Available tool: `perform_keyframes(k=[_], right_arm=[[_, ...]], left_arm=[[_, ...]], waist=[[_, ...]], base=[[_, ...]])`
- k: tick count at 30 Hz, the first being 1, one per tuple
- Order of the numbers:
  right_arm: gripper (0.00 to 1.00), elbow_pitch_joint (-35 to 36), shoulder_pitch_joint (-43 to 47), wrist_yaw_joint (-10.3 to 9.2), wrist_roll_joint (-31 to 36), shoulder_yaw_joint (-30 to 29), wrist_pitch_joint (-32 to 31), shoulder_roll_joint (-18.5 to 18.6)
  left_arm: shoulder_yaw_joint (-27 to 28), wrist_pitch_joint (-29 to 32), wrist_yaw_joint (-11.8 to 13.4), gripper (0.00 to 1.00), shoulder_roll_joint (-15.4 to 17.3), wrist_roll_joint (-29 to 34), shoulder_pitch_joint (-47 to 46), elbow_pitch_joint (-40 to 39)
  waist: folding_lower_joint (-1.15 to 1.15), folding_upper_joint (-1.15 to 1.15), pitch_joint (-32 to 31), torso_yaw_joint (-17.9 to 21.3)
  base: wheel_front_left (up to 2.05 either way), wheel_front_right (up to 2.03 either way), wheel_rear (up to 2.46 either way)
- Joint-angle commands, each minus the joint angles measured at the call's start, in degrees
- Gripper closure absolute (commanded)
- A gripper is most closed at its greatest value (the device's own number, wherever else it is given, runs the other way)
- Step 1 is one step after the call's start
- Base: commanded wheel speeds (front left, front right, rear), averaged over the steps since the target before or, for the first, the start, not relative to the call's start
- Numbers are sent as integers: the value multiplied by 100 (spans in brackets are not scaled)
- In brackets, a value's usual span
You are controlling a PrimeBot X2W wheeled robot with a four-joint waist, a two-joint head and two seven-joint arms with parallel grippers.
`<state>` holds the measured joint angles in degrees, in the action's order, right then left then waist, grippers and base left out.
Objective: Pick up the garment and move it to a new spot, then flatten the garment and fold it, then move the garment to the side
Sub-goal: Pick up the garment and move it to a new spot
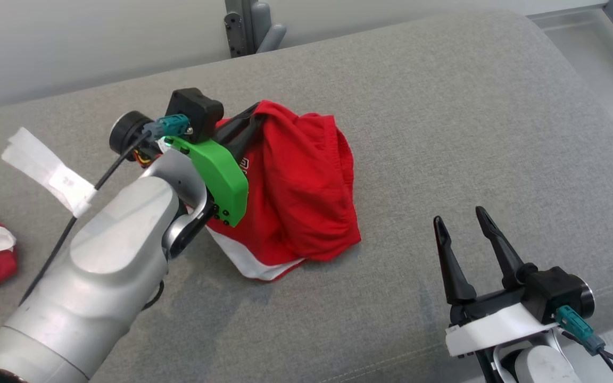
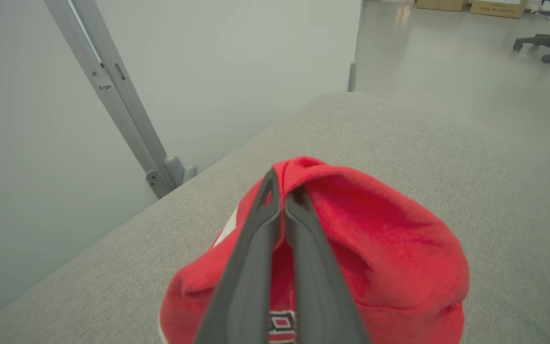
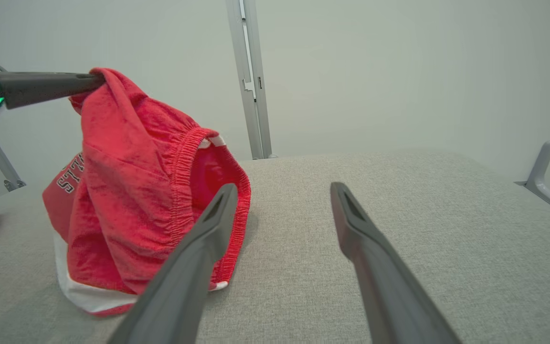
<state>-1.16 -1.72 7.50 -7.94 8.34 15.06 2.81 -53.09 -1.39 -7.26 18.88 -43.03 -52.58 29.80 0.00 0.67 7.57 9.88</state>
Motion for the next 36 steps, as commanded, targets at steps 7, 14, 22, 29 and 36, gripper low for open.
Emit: perform_keyframes(k=[7,14,22,29,36], right_arm=[[0,28,-110,-2,-69,119,18,16],[0,46,-145,-2,-53,151,18,15],[0,45,-105,-2,3,37,18,13],[0,32,-48,-2,29,-22,18,15],[0,-4,19,-2,94,-123,18,15]], left_arm=[[38,-602,190,100,-437,15,145,1403],[96,-1113,437,49,-757,87,41,2648],[166,-1336,288,0,-990,53,-83,3253],[380,-1384,229,0,-1029,91,-71,3120],[1014,-1377,405,0,-856,325,436,2196]], waist=[[0,-67,350,418],[0,-67,533,660],[0,-67,453,518],[0,-67,235,131],[0,-67,-36,-286]], base=[[0,0,0],[0,0,0],[0,0,0],[0,0,0],[0,0,0]])
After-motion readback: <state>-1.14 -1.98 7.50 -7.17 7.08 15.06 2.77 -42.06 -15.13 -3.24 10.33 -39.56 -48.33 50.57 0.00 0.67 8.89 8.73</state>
